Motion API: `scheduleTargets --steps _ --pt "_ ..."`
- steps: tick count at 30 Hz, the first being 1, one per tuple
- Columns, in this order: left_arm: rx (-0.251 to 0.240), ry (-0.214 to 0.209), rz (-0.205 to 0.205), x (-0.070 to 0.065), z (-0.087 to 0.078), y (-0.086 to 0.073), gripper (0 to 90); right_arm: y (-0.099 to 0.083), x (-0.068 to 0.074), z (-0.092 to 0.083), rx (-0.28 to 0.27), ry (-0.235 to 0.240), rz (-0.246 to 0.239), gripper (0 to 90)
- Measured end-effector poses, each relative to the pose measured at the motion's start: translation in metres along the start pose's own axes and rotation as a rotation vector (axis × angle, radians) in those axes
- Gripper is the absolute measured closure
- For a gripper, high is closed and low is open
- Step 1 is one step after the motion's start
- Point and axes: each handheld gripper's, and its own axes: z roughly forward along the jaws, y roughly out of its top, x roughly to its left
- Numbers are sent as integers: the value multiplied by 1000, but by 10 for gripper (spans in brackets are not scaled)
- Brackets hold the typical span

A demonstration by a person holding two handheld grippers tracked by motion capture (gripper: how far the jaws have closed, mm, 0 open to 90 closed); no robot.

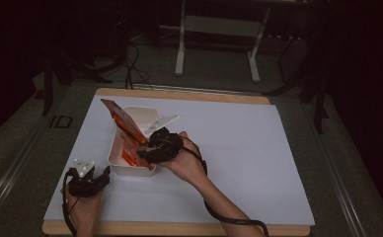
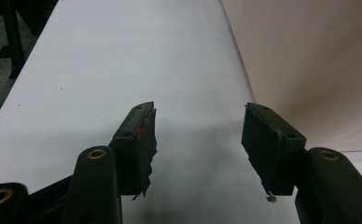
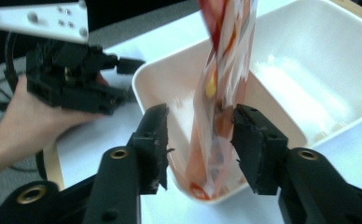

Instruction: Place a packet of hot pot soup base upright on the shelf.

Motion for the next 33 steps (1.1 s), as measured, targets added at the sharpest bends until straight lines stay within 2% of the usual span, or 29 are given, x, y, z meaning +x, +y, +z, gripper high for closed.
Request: scheduleTargets --steps 9,15,21,25,33 --pt "-7 3 -4 1 -1 0 449 -11 -6 -10 22 -10 -9 624" --pt "-3 5 -4 0 -1 1 448 -22 -14 -19 17 -32 14 693" --pt "-5 5 -4 0 -1 1 448 -32 -20 -21 25 -54 28 778" --pt "-3 8 -8 1 -1 1 449 -47 -27 -21 42 -75 48 823" --pt "6 12 -7 2 0 0 449 -80 -43 -26 41 -97 96 820"
